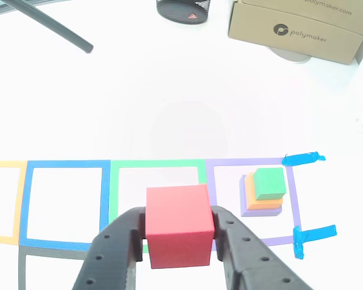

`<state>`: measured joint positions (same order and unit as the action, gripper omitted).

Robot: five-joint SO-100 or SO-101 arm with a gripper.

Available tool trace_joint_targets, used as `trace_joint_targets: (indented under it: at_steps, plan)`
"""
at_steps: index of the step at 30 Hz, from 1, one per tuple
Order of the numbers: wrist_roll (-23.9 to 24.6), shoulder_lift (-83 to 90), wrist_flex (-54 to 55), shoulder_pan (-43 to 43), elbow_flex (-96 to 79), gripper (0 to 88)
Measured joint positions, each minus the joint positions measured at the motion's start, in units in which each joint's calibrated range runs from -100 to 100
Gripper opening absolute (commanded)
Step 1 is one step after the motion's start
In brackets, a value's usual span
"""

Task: Tower of hanoi

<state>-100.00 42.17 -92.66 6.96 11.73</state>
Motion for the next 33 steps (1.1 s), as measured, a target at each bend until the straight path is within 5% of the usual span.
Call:
trace_joint_targets:
  at_steps: [10, 22, 33]
  plan:
    - [0.18, 2.45, -0.64, -1.99, -4.25, 5.3]
    - [0.54, 15.2, 19.51, 0.12, -42.41, 5.4]
    - [0.54, 21.44, 51.91, 0.12, -78.88, 5.6]
